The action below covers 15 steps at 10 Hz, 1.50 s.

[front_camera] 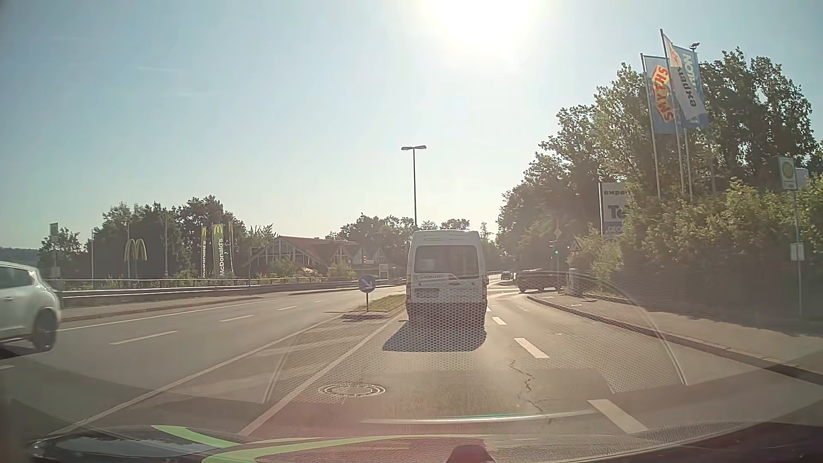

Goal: Follow the waypoints while adhering to traffic rules and regulations

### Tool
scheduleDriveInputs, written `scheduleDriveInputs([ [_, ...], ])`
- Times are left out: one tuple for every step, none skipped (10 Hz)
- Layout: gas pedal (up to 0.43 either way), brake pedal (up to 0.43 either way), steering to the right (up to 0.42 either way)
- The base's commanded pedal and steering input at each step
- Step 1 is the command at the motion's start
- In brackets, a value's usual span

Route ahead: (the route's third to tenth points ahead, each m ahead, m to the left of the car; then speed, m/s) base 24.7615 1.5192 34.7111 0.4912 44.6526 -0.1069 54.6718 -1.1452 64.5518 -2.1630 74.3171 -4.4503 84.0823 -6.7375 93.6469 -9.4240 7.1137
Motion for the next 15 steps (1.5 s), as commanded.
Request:
scheduleDriveInputs([
  [0.118,0.000,0.011],
  [0.150,0.000,0.011],
  [0.150,0.000,0.011],
  [0.150,0.000,0.011],
  [0.150,0.000,0.011],
  [0.150,0.000,0.010],
  [0.157,0.000,0.010],
  [0.157,0.000,0.010],
  [0.189,0.000,0.009],
  [0.189,0.000,0.009],
  [0.189,0.000,0.009],
  [0.189,0.000,0.008],
  [0.189,0.000,0.008],
  [0.197,0.000,0.008],
  [0.209,0.000,0.008],
])
